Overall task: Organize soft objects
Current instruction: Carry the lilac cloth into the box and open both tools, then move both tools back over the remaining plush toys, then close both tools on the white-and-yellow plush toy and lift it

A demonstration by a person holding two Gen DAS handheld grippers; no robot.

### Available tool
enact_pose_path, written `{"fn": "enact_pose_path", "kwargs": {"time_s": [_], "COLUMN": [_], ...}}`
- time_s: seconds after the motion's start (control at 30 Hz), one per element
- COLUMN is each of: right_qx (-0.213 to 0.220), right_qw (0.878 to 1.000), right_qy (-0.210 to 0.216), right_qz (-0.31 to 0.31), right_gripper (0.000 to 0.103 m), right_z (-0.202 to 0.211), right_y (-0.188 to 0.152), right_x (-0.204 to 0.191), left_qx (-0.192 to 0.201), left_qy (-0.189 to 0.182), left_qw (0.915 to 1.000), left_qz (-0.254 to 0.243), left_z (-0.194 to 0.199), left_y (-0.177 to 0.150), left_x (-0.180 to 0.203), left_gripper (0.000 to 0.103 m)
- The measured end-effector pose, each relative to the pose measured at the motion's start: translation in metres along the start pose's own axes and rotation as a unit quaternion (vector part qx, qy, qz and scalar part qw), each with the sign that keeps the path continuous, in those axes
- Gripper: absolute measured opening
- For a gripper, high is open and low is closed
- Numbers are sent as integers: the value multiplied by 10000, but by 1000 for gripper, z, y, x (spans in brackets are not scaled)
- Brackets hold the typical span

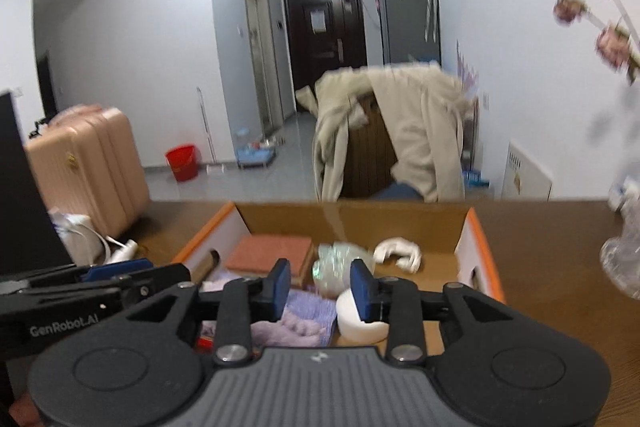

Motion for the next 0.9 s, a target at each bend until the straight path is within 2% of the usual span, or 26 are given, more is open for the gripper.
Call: {"fn": "enact_pose_path", "kwargs": {"time_s": [0.1, 0.2, 0.27, 0.47, 0.53, 0.7, 0.9], "right_qx": [279, 594, 740, 921, 873, 605, 588], "right_qw": [9995, 9979, 9968, 9931, 9931, 9976, 9968], "right_qy": [43, 84, 11, -422, -396, -208, -359], "right_qz": [130, 262, 301, 584, 672, 280, 395], "right_gripper": [45, 58, 62, 72, 78, 81, 85], "right_z": [46, 92, 116, 164, 174, 189, 203], "right_y": [-4, -21, -36, -112, -141, -201, -227], "right_x": [0, 1, 3, 2, 0, 2, 0], "left_qx": [257, 528, 610, 892, 857, 538, 575], "left_qy": [-10, 61, 37, 62, -49, -209, -146], "left_qw": [9995, 9975, 9966, 9920, 9922, 9952, 9945], "left_qz": [-182, -473, -549, -892, -900, -794, -864], "left_z": [36, 74, 93, 139, 150, 166, 174], "left_y": [-7, -29, -47, -118, -142, -187, -195], "left_x": [16, 33, 43, 71, 76, 79, 86], "left_gripper": [62, 66, 73, 86, 88, 89, 90]}}
Point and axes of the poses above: each gripper's, at about its wrist camera, not at the fingertips, and z roughly against the way its jaws point, x to its right, y to its top, the point moved 1 cm from there along -z, roughly the way its jaws point, and after that the axes turned 9 degrees about -x, right-handed, at the moved point
